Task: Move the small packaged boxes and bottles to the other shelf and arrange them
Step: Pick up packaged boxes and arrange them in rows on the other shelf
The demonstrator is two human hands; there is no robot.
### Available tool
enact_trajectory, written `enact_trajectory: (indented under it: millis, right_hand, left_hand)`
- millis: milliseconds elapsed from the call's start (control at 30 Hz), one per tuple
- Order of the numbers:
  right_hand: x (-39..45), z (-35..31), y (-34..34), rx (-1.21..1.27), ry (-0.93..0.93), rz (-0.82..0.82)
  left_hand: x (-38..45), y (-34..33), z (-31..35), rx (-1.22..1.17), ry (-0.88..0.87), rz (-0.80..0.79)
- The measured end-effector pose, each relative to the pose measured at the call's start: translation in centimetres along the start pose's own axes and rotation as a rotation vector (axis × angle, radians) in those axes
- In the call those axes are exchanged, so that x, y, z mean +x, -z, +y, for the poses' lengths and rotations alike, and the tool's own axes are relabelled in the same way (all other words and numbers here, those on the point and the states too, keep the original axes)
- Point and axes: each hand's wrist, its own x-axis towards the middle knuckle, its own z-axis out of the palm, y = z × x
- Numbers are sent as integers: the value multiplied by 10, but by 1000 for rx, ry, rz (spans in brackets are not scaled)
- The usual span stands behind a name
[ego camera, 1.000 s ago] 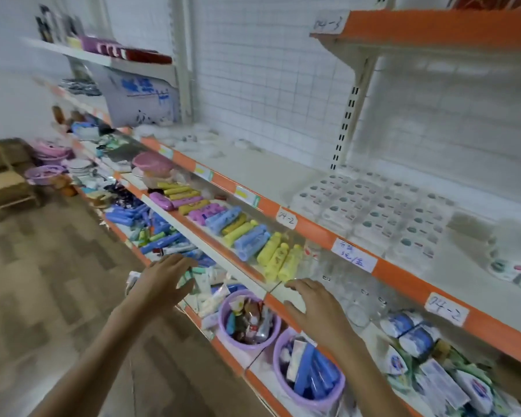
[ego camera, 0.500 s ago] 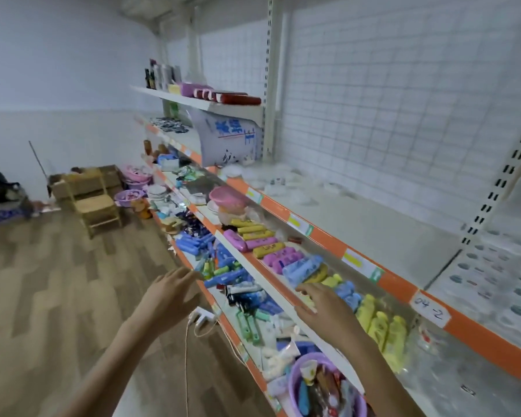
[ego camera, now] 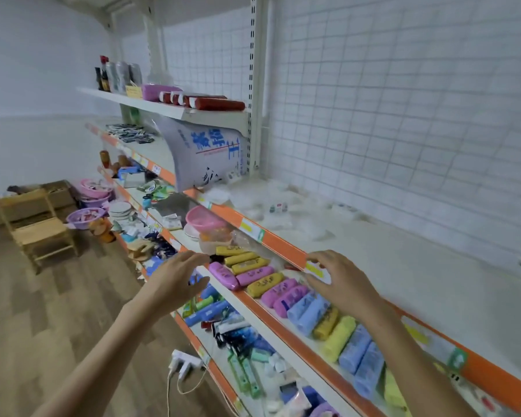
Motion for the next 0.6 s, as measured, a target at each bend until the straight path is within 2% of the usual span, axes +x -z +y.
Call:
enact_trajectory:
  millis: [167, 267, 367, 433, 600]
  right_hand:
    - [98, 23, -5, -37, 41, 34]
    - [162, 40, -22, -61, 52, -54]
    - [219, 54, -46, -113, 62, -163]
    - [249, 63, -59, -136, 28, -164]
    - [301, 86, -79, 29, -109, -183]
  left_hand:
    - [102, -8, -30, 52, -95, 46]
    - [168, -17, -51, 120, -142, 24]
    - [230, -29, -71, 255, -196, -49]
    - [265, -36, -84, 348, -227, -123]
    - [330, -51, -105, 428, -342, -350]
